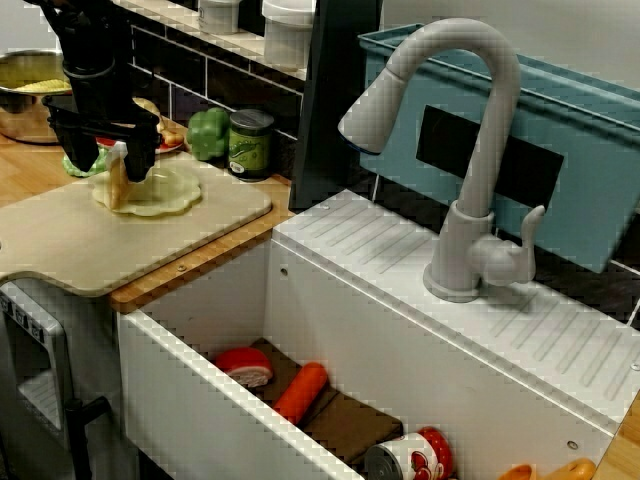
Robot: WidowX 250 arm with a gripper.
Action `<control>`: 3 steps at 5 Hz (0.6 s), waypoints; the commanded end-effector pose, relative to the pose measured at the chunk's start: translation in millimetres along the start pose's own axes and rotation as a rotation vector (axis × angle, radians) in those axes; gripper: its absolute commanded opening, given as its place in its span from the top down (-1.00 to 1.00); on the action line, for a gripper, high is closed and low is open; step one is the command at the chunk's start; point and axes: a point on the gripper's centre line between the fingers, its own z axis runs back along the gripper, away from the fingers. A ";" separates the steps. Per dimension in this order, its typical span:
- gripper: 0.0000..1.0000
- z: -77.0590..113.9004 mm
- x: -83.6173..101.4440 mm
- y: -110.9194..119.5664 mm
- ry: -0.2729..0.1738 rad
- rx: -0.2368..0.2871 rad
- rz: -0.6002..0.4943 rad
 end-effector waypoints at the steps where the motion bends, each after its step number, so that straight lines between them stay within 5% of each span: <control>1: -1.00 6.9 17.3 8.9 -0.019 0.007 0.019; 2: 1.00 5.3 19.2 11.2 0.000 -0.002 0.027; 3: 1.00 9.6 19.9 14.3 -0.015 -0.007 0.034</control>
